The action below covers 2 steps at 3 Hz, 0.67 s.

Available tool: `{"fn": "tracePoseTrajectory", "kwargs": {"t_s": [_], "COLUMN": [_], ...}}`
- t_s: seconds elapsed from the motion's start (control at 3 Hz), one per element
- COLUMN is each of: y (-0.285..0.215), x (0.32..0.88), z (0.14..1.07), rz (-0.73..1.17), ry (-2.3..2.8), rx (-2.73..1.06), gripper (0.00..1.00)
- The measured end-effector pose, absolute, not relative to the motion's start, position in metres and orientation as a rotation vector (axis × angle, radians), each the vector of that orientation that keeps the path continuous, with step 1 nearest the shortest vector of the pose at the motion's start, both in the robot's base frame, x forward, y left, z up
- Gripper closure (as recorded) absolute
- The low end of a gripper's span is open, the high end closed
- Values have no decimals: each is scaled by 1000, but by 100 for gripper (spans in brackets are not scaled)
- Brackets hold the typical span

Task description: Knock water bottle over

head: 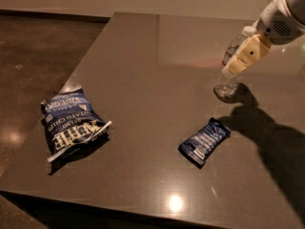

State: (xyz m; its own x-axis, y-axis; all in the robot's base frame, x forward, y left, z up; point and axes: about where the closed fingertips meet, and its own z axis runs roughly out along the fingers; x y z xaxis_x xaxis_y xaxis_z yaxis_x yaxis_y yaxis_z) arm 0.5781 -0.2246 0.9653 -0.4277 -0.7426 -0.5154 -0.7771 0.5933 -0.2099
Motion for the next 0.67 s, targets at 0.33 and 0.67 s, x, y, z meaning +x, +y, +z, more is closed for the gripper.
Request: {"fn": "tracePoseTrajectory", "kwargs": {"t_s": [0.33, 0.67], "y": [-220, -219], "x": [587, 594], "z": [960, 958], "rz": [123, 151], "ry": [2195, 2128], "rx": [-1172, -1139], "gripper": [0, 0]}}
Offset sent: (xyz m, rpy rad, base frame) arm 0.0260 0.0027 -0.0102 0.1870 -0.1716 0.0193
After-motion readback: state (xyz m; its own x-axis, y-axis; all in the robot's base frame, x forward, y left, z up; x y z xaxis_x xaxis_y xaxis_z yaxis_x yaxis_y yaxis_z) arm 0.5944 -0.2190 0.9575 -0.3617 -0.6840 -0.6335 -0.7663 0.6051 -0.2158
